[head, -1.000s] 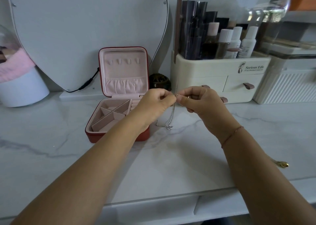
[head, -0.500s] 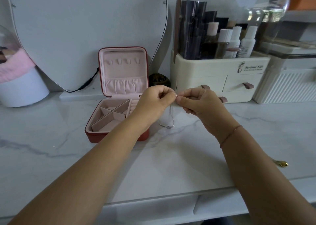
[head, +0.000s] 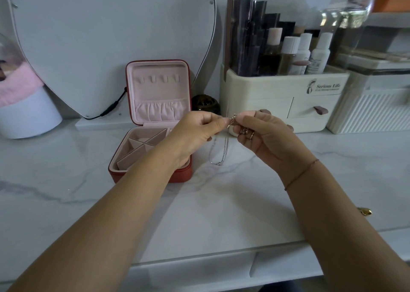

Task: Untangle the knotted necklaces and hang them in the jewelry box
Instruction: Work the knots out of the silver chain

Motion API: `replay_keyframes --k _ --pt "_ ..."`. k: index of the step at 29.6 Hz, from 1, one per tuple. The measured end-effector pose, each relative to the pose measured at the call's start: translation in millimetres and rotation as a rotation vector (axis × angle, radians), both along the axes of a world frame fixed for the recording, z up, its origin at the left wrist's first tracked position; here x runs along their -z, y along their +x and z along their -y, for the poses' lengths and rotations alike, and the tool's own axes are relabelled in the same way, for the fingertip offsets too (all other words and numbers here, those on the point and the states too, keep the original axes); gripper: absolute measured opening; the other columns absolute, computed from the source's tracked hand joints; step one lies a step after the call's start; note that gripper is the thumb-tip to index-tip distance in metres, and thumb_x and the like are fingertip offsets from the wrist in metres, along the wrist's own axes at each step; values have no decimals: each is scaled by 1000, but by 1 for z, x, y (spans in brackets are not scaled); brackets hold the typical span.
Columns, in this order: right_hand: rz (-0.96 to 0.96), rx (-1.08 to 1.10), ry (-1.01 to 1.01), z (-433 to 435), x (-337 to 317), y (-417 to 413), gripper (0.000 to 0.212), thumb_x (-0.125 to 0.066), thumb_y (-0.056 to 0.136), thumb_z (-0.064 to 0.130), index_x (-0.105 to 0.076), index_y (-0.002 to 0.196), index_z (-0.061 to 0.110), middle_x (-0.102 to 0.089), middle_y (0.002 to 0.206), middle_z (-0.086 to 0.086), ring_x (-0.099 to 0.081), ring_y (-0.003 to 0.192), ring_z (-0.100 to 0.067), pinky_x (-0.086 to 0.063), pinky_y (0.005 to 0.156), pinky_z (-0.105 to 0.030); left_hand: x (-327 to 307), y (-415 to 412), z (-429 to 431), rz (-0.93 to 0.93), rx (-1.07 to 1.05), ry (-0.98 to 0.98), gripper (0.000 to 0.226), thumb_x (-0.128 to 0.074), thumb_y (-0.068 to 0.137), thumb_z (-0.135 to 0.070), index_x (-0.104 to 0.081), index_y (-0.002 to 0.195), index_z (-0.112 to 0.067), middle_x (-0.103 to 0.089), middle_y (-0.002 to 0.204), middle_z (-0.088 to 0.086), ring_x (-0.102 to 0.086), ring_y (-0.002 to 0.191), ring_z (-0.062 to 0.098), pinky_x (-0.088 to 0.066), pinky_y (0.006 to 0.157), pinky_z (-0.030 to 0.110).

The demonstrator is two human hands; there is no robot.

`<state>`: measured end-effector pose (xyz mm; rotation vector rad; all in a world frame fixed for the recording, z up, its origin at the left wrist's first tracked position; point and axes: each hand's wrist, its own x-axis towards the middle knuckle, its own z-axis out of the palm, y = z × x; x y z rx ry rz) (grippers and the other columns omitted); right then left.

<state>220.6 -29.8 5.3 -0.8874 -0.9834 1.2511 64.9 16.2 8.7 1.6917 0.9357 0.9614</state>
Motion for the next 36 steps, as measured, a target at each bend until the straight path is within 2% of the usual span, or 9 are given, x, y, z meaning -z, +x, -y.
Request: replay_keyframes --k 5,8,11,16,19,25,29,33,36 --pt "-61 -55 -32 0 -2 -1 28 -52 93 7 -61 68 11 -59 66 -1 -46 53 -6 -37 51 -14 2 2 2 15 12 -31 10 -60 91 -21 -69 91 -16 -63 78 -7 -56 75 4 -45 68 16" --pt "-33 -87 -72 1 -2 -2 39 -49 94 8 -54 56 17 -48 58 1 -35 47 -7 -28 48 -17 2 4 2 148 43 -174 12 -58 92 -18 -67 86 -12 -65 77 -3 -59 76 7 -45 72 22" --pt "66 -50 -71 0 0 -2 33 -51 93 8 -50 62 17 -45 55 2 -33 46 -8 -27 48 -18 -1 6 2 282 118 -367 18 -54 92 -18 -62 76 -16 -64 73 -3 -60 76 11 -44 73 25" --pt "52 63 -62 -1 1 -2 25 -58 91 7 -58 67 17 -46 55 3 -40 53 -6 -34 56 -17 -1 5 0 412 227 -500 47 -48 94 -27 -54 48 -24 -62 70 -4 -60 69 10 -46 81 29" --pt "146 176 -40 -1 2 0 19 -62 88 8 -57 71 15 -44 54 4 -40 54 -6 -33 60 -19 -6 -1 -3 542 192 -531 45 -54 91 -33 -55 47 -23 -60 64 -4 -59 64 10 -50 79 30" --pt "124 269 -79 -3 5 7 14 -65 86 13 -58 75 16 -46 52 4 -41 52 -6 -36 57 -17 -13 -15 -10 747 48 -537 38 -59 90 -32 -56 54 -20 -55 57 -3 -56 58 11 -52 78 31" --pt "164 307 -71 -4 6 7 17 -65 87 15 -56 73 16 -47 51 7 -40 50 -5 -35 57 -18 -12 -11 -9 658 15 -532 34 -62 88 -35 -54 58 -20 -47 47 -4 -51 48 9 -54 65 27" --pt "120 365 -12 -5 7 10 11 -65 88 15 -62 78 15 -55 55 6 -43 53 -5 -36 57 -17 -10 -11 -9 350 -37 -403 28 -62 87 -39 -57 69 -19 -40 47 -7 -35 43 6 -39 54 22" --pt "54 378 47 -5 6 12 5 -67 87 14 -67 83 13 -54 65 3 -43 57 -6 -37 54 -17 -5 -11 -9 172 -98 -283 24 -65 87 -35 -64 71 -17 -41 51 -7 -34 43 5 -36 51 20"
